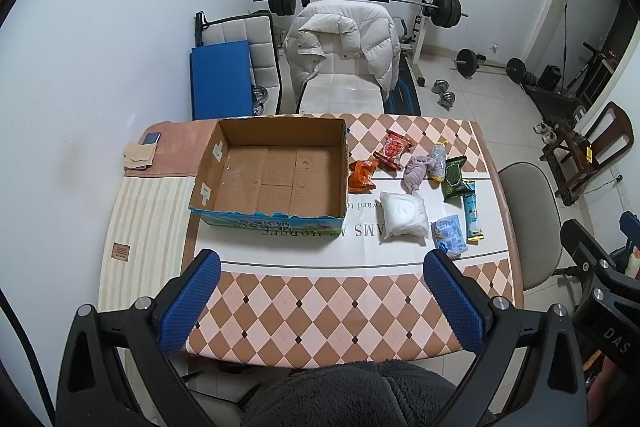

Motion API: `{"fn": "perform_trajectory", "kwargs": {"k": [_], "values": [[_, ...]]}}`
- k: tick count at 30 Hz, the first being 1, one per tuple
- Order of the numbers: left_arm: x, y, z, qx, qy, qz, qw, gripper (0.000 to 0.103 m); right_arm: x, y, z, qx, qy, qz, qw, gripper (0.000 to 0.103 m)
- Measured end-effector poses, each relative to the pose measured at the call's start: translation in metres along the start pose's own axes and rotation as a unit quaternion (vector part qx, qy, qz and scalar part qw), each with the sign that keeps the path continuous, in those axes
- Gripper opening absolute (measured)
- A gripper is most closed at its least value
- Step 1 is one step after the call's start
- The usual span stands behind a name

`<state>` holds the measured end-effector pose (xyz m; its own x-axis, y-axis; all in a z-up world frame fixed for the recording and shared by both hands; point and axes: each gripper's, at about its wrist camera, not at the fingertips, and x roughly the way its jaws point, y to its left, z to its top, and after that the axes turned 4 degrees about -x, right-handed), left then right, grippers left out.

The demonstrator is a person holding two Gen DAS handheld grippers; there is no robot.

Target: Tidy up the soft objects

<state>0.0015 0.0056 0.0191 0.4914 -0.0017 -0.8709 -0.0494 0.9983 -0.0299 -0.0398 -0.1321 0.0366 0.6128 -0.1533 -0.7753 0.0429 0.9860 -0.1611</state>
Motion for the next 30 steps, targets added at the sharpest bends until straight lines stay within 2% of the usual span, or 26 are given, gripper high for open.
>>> {"fn": "perform_trajectory", "kwargs": {"k": [30], "values": [[0.0002, -0.0001, 0.0042, 0.000, -0.001, 0.000, 1.0000, 0.103, -0.0034, 0.0020, 0.0034, -0.001, -0.002, 0.002, 1.000, 0.103]]}}
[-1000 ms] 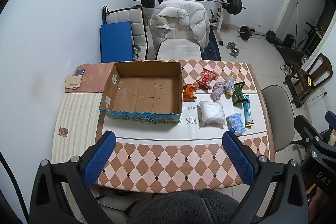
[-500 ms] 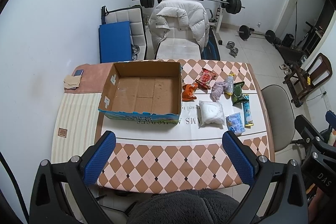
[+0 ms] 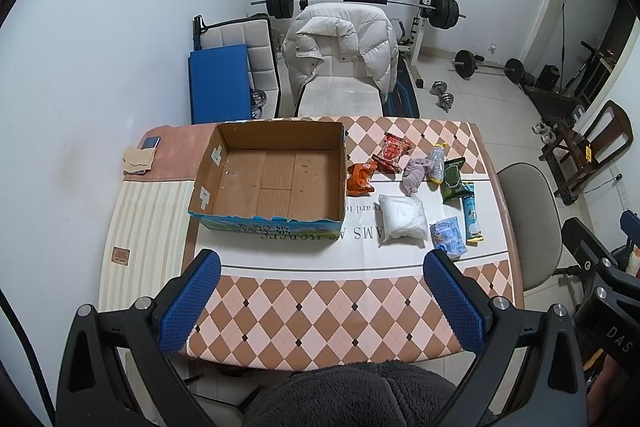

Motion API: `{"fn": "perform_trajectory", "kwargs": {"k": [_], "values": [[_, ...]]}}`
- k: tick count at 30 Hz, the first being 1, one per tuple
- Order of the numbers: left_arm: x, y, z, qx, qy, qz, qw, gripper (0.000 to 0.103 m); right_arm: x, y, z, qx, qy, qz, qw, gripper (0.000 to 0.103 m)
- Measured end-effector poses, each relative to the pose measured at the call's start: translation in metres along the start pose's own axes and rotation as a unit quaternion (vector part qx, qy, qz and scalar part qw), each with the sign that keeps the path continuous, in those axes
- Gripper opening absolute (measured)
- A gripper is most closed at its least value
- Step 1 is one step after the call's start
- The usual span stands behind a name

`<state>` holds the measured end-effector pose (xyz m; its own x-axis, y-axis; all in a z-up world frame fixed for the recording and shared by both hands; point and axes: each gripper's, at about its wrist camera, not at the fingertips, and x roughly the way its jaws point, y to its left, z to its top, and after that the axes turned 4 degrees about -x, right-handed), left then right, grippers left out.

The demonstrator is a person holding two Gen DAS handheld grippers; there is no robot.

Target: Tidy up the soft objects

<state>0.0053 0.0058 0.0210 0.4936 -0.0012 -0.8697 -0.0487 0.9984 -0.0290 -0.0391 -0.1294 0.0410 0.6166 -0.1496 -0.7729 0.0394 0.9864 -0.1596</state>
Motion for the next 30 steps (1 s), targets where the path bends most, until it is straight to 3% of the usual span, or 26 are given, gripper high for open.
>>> {"fn": "perform_trajectory", "kwargs": {"k": [30], "values": [[0.0003, -0.0002, 0.0078, 0.002, -0.004, 0.002, 1.0000, 0.103, -0.0019, -0.0002, 0.0073, 0.002, -0.001, 0.006, 1.000, 0.103]]}}
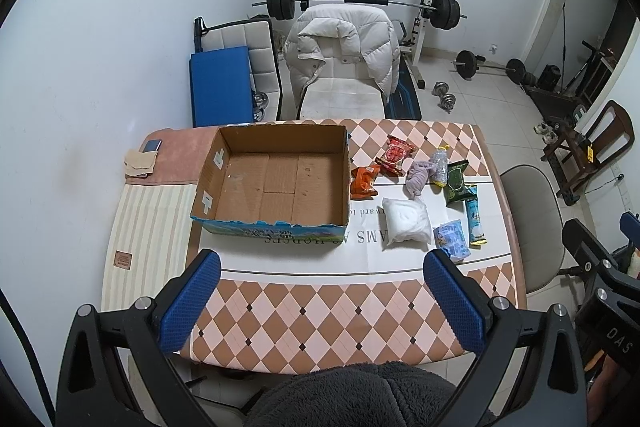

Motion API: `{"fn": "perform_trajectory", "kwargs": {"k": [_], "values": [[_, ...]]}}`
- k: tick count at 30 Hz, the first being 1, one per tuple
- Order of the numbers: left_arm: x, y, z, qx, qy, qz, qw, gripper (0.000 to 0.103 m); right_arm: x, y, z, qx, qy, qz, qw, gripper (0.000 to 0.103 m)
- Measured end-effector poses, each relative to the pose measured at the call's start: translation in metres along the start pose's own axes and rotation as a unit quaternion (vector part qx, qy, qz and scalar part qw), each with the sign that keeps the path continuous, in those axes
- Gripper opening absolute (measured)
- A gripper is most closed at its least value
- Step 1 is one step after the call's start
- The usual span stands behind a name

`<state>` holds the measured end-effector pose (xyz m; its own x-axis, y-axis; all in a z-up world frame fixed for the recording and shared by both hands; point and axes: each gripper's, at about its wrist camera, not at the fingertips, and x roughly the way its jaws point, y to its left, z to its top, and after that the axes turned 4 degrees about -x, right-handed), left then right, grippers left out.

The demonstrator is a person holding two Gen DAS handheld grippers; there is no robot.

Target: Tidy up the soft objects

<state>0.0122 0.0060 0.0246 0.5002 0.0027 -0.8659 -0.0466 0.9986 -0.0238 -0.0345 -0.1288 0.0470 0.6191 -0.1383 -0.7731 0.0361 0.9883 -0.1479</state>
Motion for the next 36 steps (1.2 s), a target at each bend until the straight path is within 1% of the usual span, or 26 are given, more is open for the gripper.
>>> {"fn": "perform_trajectory", "kwargs": {"k": [6, 9, 11, 14, 16, 18, 19, 21, 24, 25, 26, 28, 29, 30, 31, 32, 33, 35, 36], "values": [[0.004, 0.001, 0.002, -0.001, 0.003, -0.003, 1.0000, 0.103, 0.007, -0.005, 0.011, 0.009, 0.007, 0.002, 1.000, 0.103], [0.017, 0.000, 0.012, -0.001, 0.004, -0.003, 1.0000, 0.103, 0.027, -0.015, 0.012, 0.026, 0.016, 0.000, 1.000, 0.103], [0.038, -0.005, 0.022, 0.006, 0.013, -0.006, 0.9999, 0.103, 0.046, -0.028, 0.013, 0.043, 0.033, 0.004, 0.999, 0.103], [0.084, -0.022, 0.039, 0.026, 0.048, -0.012, 0.9984, 0.103, 0.085, -0.050, 0.013, 0.067, 0.060, 0.011, 0.996, 0.103], [0.119, -0.036, 0.047, 0.036, 0.080, -0.020, 0.9959, 0.103, 0.120, -0.068, 0.011, 0.079, 0.083, 0.012, 0.993, 0.103], [0.160, -0.055, 0.056, 0.052, 0.117, -0.035, 0.9912, 0.103, 0.161, -0.090, 0.008, 0.095, 0.112, 0.013, 0.989, 0.103], [0.178, -0.064, 0.058, 0.059, 0.130, -0.037, 0.9891, 0.103, 0.185, -0.099, 0.007, 0.101, 0.126, 0.018, 0.987, 0.103], [0.213, -0.083, 0.063, 0.068, 0.158, -0.051, 0.9839, 0.103, 0.226, -0.115, 0.001, 0.106, 0.156, 0.011, 0.982, 0.103], [0.273, -0.117, 0.062, 0.077, 0.210, -0.061, 0.9727, 0.103, 0.293, -0.130, -0.015, 0.110, 0.194, 0.030, 0.974, 0.103], [0.298, -0.130, 0.060, 0.079, 0.233, -0.060, 0.9675, 0.103, 0.318, -0.131, -0.022, 0.105, 0.210, 0.039, 0.971, 0.103], [0.315, -0.140, 0.058, 0.082, 0.249, -0.059, 0.9633, 0.103, 0.333, -0.132, -0.027, 0.102, 0.220, 0.043, 0.969, 0.103], [0.354, -0.159, 0.050, 0.088, 0.282, -0.047, 0.9541, 0.103, 0.374, -0.128, -0.045, 0.090, 0.250, 0.052, 0.963, 0.102], [0.370, -0.167, 0.044, 0.091, 0.300, -0.046, 0.9485, 0.103, 0.394, -0.125, -0.054, 0.087, 0.266, 0.062, 0.958, 0.101], [0.390, -0.175, 0.038, 0.092, 0.324, -0.045, 0.9405, 0.103, 0.410, -0.122, -0.063, 0.084, 0.280, 0.071, 0.954, 0.097], [0.403, -0.181, 0.034, 0.092, 0.337, -0.044, 0.9359, 0.103, 0.432, -0.118, -0.073, 0.079, 0.299, 0.084, 0.947, 0.096], [0.416, -0.185, 0.028, 0.091, 0.355, -0.045, 0.9294, 0.103, 0.444, -0.115, -0.081, 0.074, 0.310, 0.086, 0.944, 0.095], [0.428, -0.189, 0.023, 0.091, 0.366, -0.042, 0.9252, 0.103, 0.455, -0.114, -0.086, 0.071, 0.319, 0.088, 0.941, 0.093], [0.449, -0.196, 0.015, 0.091, 0.383, -0.037, 0.9186, 0.102, 0.472, -0.109, -0.096, 0.070, 0.339, 0.097, 0.933, 0.091], [0.456, -0.198, 0.013, 0.091, 0.388, -0.033, 0.9167, 0.102, 0.478, -0.107, -0.100, 0.071, 0.346, 0.102, 0.930, 0.091]]}}
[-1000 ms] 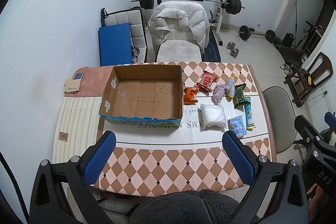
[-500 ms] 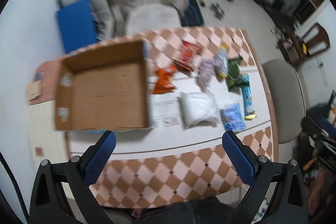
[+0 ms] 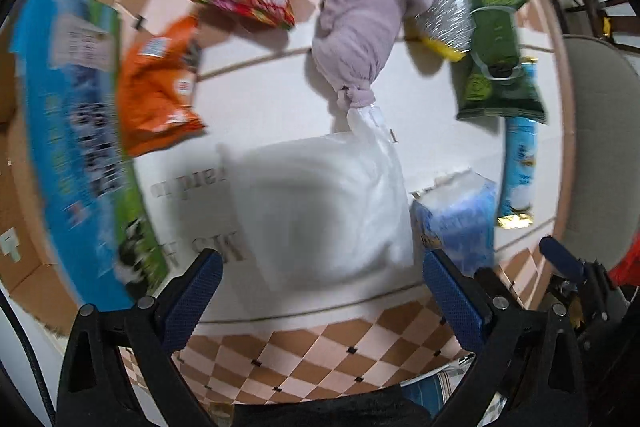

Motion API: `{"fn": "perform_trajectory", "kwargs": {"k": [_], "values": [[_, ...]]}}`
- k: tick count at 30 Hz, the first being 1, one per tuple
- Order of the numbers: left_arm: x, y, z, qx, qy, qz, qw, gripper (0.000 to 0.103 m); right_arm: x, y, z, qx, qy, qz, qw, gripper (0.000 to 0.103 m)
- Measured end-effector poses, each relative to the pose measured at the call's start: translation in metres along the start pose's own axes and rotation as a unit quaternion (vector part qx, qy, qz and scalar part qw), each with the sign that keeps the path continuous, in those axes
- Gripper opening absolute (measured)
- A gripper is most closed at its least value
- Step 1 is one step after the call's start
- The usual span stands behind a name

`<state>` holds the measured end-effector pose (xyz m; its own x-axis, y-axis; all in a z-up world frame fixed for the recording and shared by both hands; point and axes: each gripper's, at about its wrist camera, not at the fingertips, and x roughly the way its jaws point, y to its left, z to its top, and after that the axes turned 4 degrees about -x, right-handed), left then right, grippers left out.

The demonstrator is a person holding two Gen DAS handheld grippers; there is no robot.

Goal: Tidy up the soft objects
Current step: 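Grasp the white plastic bag with the left gripper while the right gripper grasps the blue tissue packet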

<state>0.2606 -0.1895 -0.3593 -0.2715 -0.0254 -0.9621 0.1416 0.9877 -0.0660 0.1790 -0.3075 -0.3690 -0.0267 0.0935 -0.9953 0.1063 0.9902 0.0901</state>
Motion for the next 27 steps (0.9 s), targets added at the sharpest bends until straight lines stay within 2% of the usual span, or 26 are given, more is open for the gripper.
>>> {"fn": "perform_trajectory", "kwargs": {"k": [4, 6, 11, 12, 15, 16, 17, 19, 22, 27], "values": [[0.029, -0.006, 0.010, 0.002, 0.024, 0.014, 0.9996, 0.102, 0.022, 0.000, 0.004, 0.001, 0.019, 0.018, 1.000, 0.089], [0.037, -0.006, 0.012, 0.003, 0.023, 0.032, 0.9992, 0.103, 0.027, 0.001, 0.005, 0.001, 0.028, 0.020, 0.999, 0.089], [0.046, -0.004, 0.009, 0.002, 0.020, 0.027, 0.9994, 0.102, 0.044, 0.006, 0.005, -0.002, 0.046, 0.023, 0.999, 0.082], [0.046, -0.004, 0.007, 0.001, 0.017, 0.025, 0.9995, 0.101, 0.048, 0.007, 0.005, -0.001, 0.050, 0.023, 0.998, 0.079], [0.043, -0.002, 0.002, 0.005, 0.002, 0.025, 0.9997, 0.093, 0.059, 0.008, 0.004, 0.002, 0.064, 0.024, 0.998, 0.060], [0.035, 0.000, 0.005, 0.005, 0.000, 0.027, 0.9996, 0.089, 0.067, 0.013, 0.004, 0.003, 0.062, 0.020, 0.998, 0.051], [0.033, -0.001, 0.002, 0.006, -0.004, 0.028, 0.9996, 0.084, 0.067, 0.014, 0.005, 0.004, 0.062, 0.018, 0.998, 0.049], [0.027, -0.002, -0.002, 0.010, -0.011, 0.030, 0.9994, 0.077, 0.066, 0.013, 0.002, 0.012, 0.057, 0.025, 0.998, 0.037], [0.018, -0.002, -0.008, 0.015, -0.021, 0.033, 0.9991, 0.069, 0.061, 0.012, -0.004, 0.021, 0.053, 0.035, 0.998, 0.028], [0.000, 0.006, -0.026, 0.008, -0.036, 0.026, 0.9990, 0.067, 0.039, 0.014, -0.017, 0.019, 0.034, 0.040, 0.998, 0.027]]}}
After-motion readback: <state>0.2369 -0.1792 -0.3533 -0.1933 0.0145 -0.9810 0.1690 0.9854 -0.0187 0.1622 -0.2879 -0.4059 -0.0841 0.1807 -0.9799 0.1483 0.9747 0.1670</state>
